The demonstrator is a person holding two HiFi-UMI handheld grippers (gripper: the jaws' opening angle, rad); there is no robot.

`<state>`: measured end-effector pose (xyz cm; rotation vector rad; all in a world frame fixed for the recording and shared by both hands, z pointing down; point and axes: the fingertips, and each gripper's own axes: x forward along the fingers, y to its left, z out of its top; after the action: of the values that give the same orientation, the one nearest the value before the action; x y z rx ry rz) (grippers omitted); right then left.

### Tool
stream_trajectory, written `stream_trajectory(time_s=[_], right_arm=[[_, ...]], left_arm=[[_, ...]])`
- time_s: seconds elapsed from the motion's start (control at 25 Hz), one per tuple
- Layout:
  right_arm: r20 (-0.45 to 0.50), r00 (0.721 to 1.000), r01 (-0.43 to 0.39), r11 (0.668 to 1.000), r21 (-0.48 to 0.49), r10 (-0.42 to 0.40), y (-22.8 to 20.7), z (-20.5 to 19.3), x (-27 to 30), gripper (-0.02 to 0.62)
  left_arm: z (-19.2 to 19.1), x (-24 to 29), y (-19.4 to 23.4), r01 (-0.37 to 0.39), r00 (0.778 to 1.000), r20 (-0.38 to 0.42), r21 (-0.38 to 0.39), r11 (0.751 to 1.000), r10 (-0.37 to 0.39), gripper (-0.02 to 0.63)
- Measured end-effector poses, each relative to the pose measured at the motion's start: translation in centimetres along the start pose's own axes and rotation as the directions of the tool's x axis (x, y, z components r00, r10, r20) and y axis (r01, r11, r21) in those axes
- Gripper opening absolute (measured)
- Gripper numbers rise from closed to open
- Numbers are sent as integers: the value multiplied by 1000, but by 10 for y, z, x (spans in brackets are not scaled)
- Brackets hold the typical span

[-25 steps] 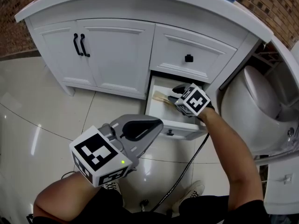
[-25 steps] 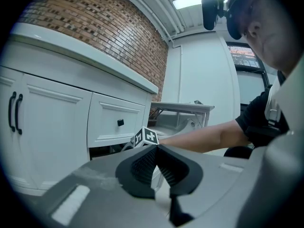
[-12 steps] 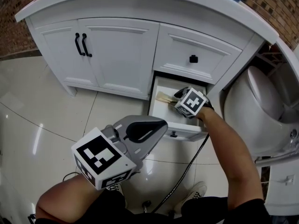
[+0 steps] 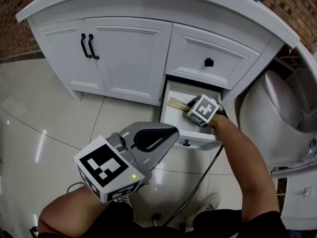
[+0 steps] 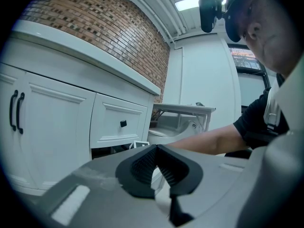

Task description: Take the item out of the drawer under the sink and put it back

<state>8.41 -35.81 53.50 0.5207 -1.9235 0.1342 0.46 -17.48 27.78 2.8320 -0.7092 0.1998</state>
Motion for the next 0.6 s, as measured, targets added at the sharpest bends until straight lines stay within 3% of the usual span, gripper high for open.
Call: stream_trajectory(time_s=[0.2, 0.6], right_arm=[[30, 1000, 3, 1000, -9, -2, 6, 9, -1, 104], [16, 995, 98, 995, 13, -98, -3, 2, -24, 67]], left_arm=[[3, 0, -1, 3, 1000, 14, 0, 1000, -3, 6], [7, -5, -5, 1, 1000, 15, 18, 1000, -1, 6]])
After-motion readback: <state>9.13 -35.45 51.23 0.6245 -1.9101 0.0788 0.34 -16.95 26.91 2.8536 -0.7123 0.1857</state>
